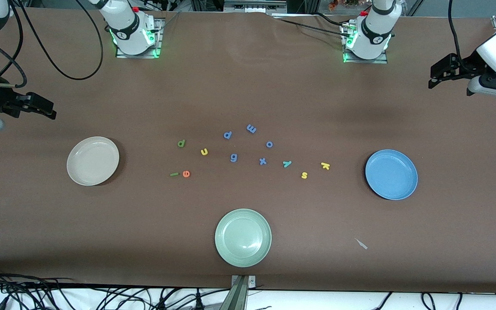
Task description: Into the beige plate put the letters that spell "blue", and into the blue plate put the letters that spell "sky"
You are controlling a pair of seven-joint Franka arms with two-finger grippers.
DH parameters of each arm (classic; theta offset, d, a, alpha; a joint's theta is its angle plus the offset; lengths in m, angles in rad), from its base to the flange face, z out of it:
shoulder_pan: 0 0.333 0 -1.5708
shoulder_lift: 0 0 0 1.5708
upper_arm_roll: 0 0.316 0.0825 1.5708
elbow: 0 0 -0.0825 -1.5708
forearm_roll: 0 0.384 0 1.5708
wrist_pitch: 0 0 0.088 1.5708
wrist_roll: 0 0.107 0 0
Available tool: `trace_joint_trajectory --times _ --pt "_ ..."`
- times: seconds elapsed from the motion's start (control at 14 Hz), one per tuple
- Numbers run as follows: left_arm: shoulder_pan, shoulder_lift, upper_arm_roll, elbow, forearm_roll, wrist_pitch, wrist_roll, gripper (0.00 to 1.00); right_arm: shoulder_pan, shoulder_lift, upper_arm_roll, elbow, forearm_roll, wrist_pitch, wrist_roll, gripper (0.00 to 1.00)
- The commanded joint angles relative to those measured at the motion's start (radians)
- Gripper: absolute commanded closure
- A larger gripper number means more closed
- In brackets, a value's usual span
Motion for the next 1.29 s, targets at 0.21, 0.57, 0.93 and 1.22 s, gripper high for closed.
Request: trace_joint_trajectory --times 0.21,0.57,0.93,1.22 --pt "0.002 0.018 -0.011 0.030 0.090 -0.023 -0.003 0.00 -0.007 -0.012 0.001 -0.013 0.015 -0.002 -0.017 0.00" --pt "0.002 0.031 -0.009 0.028 0.129 -0.023 0.004 0.00 -0.007 -0.012 0.001 -0.013 0.015 -0.002 -0.017 0.00" --pt "0.004 0.029 -0.006 0.031 0.112 -0.023 -0.005 0.00 -0.007 -0.014 0.001 -0.014 0.015 -0.003 -0.017 0.00" --pt "0.011 0.029 -0.003 0.031 0.071 -0.023 0.000 0.00 -0.007 -0.014 0.002 -0.014 0.015 -0.003 -0.017 0.00"
